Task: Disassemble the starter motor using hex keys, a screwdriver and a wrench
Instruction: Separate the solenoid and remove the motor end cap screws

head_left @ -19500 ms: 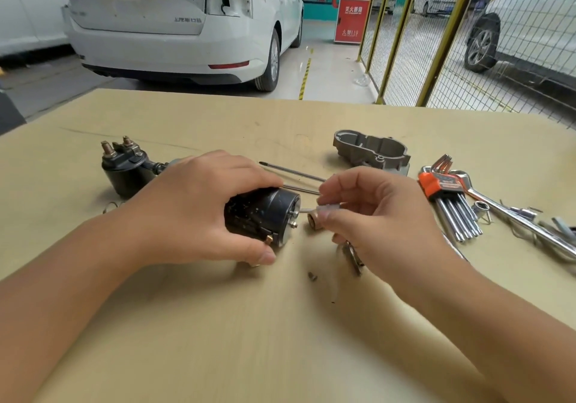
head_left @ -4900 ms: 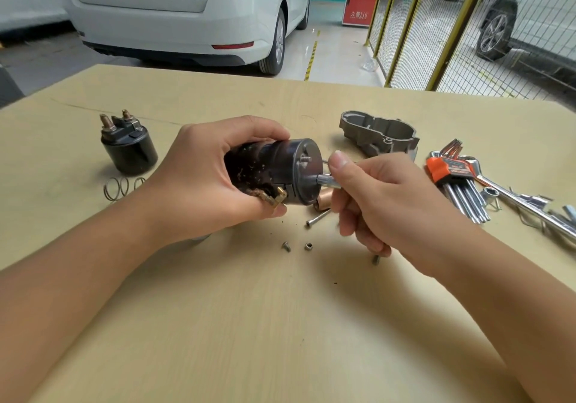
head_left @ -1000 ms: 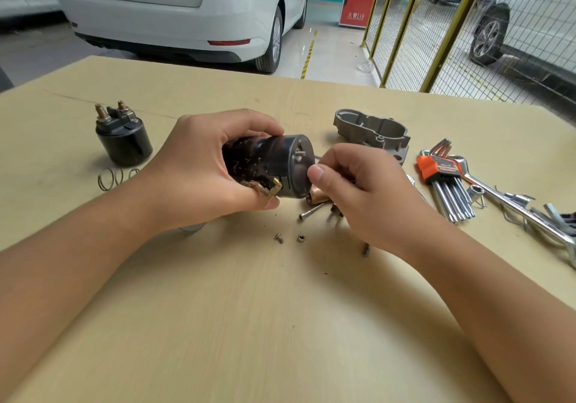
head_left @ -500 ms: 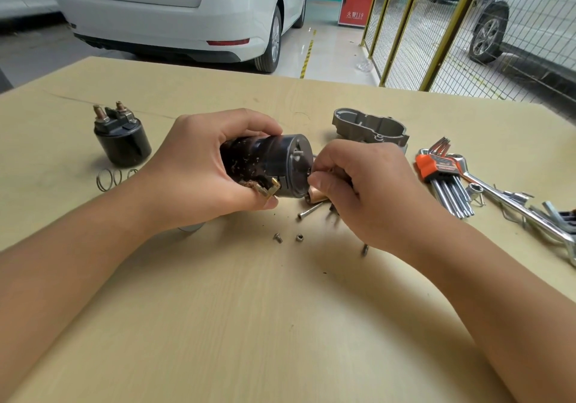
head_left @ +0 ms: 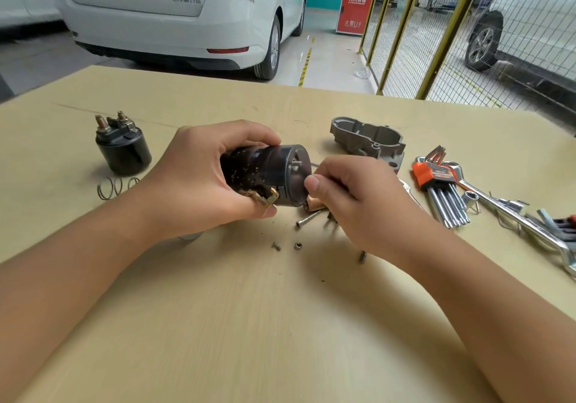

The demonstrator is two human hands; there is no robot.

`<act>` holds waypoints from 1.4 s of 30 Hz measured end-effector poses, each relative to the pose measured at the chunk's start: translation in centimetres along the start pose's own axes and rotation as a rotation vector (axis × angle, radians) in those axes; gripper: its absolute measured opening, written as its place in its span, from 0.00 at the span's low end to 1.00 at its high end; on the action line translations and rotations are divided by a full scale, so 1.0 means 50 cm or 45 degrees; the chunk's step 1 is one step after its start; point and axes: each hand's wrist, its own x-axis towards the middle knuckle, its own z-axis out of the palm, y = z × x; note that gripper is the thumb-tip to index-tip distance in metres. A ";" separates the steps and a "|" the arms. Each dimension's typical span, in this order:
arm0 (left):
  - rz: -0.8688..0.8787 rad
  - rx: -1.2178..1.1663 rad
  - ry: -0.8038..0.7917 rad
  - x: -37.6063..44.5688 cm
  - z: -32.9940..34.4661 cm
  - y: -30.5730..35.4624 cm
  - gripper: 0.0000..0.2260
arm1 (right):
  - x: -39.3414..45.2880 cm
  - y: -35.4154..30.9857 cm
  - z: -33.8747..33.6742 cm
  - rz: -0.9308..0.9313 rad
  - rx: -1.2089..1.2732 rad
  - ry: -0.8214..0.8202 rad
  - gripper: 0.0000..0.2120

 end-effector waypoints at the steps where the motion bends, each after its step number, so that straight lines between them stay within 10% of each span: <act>1: -0.002 0.000 0.000 0.000 0.000 0.000 0.32 | -0.001 -0.001 0.000 -0.015 -0.037 0.005 0.12; 25: 0.017 0.002 -0.021 -0.001 -0.003 0.002 0.33 | -0.004 -0.007 -0.026 -0.482 -0.372 0.026 0.07; 42: 0.000 0.000 -0.007 -0.002 -0.001 -0.005 0.32 | -0.001 0.004 -0.012 -0.313 -0.294 -0.034 0.15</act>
